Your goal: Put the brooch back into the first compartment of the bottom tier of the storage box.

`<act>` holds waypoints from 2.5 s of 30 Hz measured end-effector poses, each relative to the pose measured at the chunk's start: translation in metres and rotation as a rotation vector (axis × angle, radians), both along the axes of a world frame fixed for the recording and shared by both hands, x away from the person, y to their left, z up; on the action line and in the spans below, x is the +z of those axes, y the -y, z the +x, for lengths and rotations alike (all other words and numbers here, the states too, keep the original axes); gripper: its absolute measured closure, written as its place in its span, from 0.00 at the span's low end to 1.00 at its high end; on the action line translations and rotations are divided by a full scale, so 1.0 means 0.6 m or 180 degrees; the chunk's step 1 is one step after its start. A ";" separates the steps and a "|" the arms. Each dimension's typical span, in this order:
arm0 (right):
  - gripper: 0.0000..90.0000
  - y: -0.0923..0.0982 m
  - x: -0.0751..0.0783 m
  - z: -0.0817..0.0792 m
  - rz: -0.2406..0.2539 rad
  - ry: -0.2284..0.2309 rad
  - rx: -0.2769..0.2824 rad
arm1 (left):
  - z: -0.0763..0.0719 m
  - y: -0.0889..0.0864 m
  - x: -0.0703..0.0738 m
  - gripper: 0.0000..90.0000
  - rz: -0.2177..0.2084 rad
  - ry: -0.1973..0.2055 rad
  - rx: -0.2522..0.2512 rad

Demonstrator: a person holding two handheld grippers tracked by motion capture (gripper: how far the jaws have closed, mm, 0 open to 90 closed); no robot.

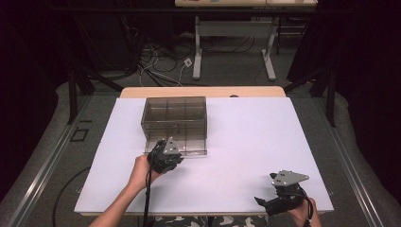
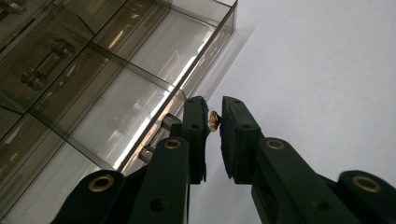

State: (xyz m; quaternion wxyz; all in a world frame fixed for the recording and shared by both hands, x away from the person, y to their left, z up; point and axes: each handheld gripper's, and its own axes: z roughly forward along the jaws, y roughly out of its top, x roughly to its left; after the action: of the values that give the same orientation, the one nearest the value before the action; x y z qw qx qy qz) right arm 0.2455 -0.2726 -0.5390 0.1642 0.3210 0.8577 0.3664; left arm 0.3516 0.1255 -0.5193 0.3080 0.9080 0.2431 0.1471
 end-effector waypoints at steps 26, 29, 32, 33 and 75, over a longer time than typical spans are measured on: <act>0.01 0.000 0.000 0.000 -0.0005 0.0003 0.0007 | 0.010 -0.024 0.009 0.89 -0.0029 0.0107 0.0179; 0.01 0.000 0.000 0.000 -0.0004 0.0004 0.0005 | 0.012 -0.027 0.009 0.89 -0.0039 0.0133 0.0202; 0.01 0.000 0.000 0.000 -0.0003 0.0000 0.0001 | 0.013 -0.030 0.009 0.89 -0.0039 0.0149 0.0225; 0.01 0.000 0.000 0.000 -0.0003 0.0002 0.0004 | 0.013 -0.031 0.009 0.89 -0.0036 0.0163 0.0228; 0.01 0.000 0.000 0.000 -0.0007 -0.0001 -0.0006 | 0.040 -0.081 0.001 0.89 -0.0098 0.0299 0.0632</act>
State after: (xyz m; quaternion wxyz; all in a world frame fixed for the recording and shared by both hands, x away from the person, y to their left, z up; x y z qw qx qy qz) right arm 0.2456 -0.2727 -0.5390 0.1647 0.3218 0.8578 0.3653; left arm 0.3754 0.1740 -0.5184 0.3168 0.8667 0.3193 0.2154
